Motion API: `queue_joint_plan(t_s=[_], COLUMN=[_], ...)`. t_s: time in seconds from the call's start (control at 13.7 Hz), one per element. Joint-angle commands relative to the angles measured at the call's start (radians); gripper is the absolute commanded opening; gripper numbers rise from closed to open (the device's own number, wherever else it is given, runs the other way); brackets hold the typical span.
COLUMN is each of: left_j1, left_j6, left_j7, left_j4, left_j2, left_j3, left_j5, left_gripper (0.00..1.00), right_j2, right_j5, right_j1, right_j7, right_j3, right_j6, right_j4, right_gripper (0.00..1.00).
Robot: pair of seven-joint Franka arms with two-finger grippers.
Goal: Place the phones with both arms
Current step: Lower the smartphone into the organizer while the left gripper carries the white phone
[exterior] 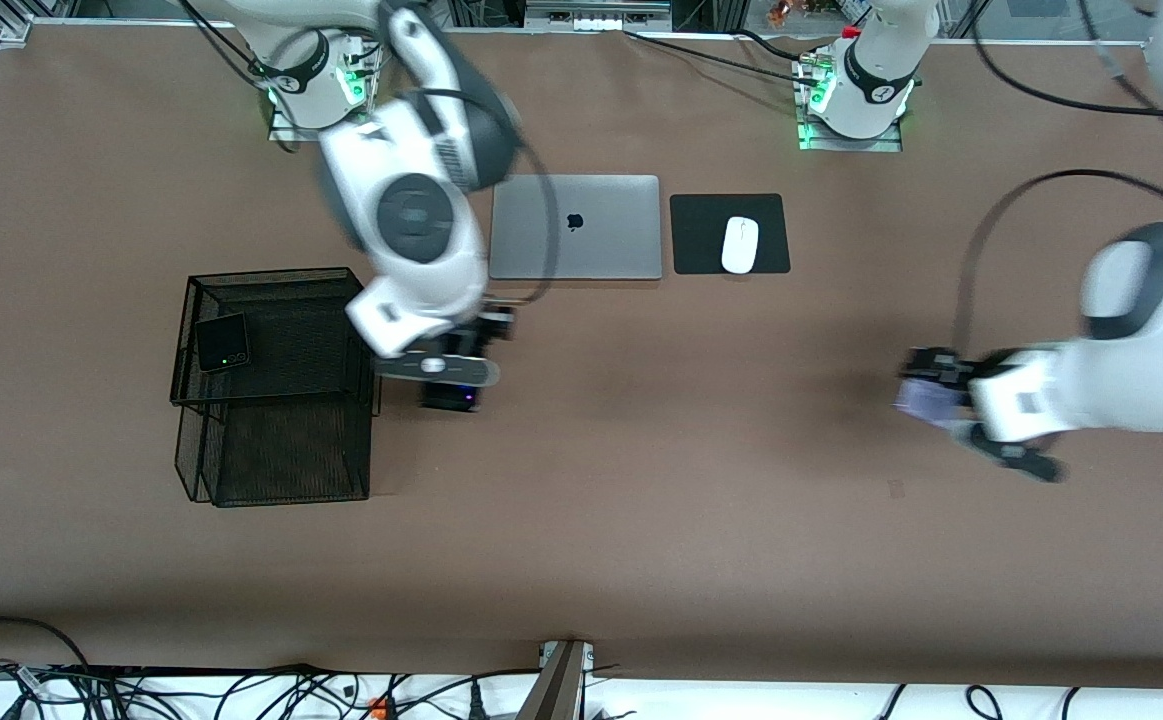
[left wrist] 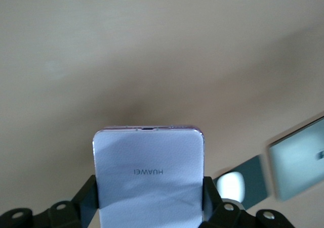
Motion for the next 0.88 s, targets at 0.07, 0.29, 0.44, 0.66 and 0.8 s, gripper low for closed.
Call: queue_joint_plan(t_s=[0.07, 0.29, 0.44, 0.66, 0.8], left_j1=[-0.177, -0.365, -0.569, -0.74, -0.835], left_j6=[0.216, 0.423, 0.517, 0.68, 0.775], left_j7=[-0.268, -0.437, -0.545, -0.726, -0.801], left_j4=[-0.007, -0.01, -0.001, 0.001, 0.001], left_j2=[0.076, 0.168, 0.191, 0.226, 0.26], left_j3=[0.008, 0.055, 0.186, 0.314, 0.385], left_j5=[-0.025, -0.008, -0.019, -0.011, -0.009], left_gripper=[0.0, 0.0, 0.0, 0.0, 0.0], right_j2=[-0.3, -0.397, -0.404, -0.361, -0.329], right_j5=[0.007, 0.007, 0.011, 0.016, 0.022], right_j1=[0.005, 0.005, 0.005, 0.005, 0.005], right_j7=[-0.244, -0.414, -0.495, -0.511, -0.511], right_j3=[-0.134, -0.231, -0.26, -0.263, -0.261], right_j6=[0.124, 0.278, 0.386, 0.507, 0.523], right_j4=[-0.425, -0.652, -0.752, -0.818, -0.818], right_gripper=[0.05, 0.06, 0.06, 0.08, 0.11])
